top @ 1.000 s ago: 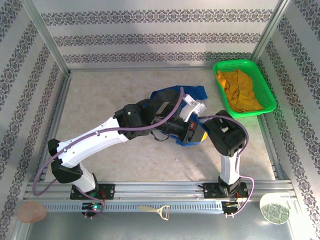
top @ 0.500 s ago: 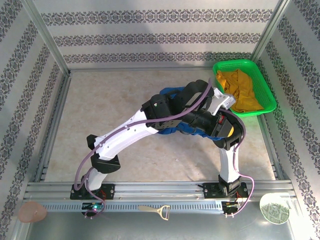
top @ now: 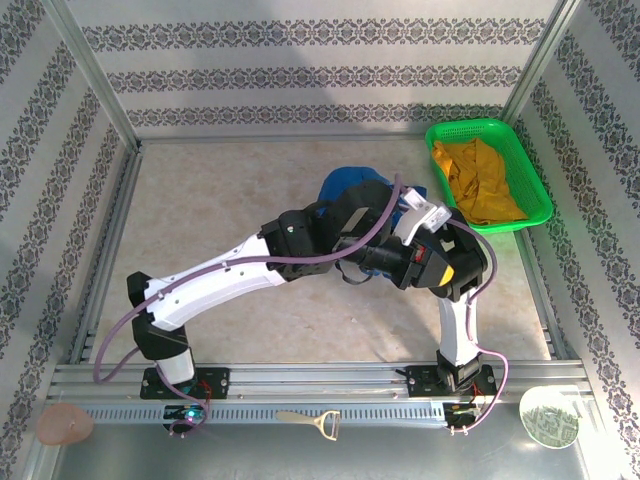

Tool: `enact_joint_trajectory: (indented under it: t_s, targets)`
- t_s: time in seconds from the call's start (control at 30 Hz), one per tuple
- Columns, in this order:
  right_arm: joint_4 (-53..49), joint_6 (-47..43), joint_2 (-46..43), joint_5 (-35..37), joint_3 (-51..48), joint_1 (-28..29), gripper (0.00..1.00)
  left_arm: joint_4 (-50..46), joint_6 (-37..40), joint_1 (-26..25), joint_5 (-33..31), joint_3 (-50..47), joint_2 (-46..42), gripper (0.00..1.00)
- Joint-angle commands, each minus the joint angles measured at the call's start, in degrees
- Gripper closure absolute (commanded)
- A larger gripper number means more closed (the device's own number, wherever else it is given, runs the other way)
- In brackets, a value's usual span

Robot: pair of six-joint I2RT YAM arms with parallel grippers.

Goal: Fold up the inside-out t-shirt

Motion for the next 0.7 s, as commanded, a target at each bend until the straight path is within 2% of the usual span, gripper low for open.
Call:
enact_joint_trajectory:
  t_s: [0.0,0.13,0.23,0.3,0.47,0.53,0.67]
  targets:
    - [-21.4,1.5,4.9,0.4,6.8,1.1,0.1,5.6,-2.2,0.7,-0.1,-3.7,-0.2,1.0]
    - [-28.0,2.5,9.2,-0.6,11.5,1.4,0.18,6.8,-2.5,0.8,-0.9,-5.0,-0.7,1.0]
    - [-28.3,2.5,10.0,-1.9,11.5,1.3,0.42,7.0,-2.6,1.1,-1.2,-5.4,-0.8,1.0]
    - [-27.9,2.2,9.9,-2.0,11.0,1.3,0.65,7.4,-2.8,1.4,-1.4,-5.9,-1.1,1.0]
    - [-23.6,-0.5,8.5,-3.4,8.5,0.7,0.94,10.5,-4.1,2.3,-2.5,-9.6,-2.9,1.0]
    - [-20.8,-2.9,7.8,-4.6,7.6,0.1,1.0,12.1,-5.1,3.0,-3.2,-11.9,-4.2,1.0]
    - [-12.4,-10.2,5.5,-9.7,5.1,-1.4,1.0,17.6,-8.6,6.6,-3.8,-18.5,-8.0,1.0]
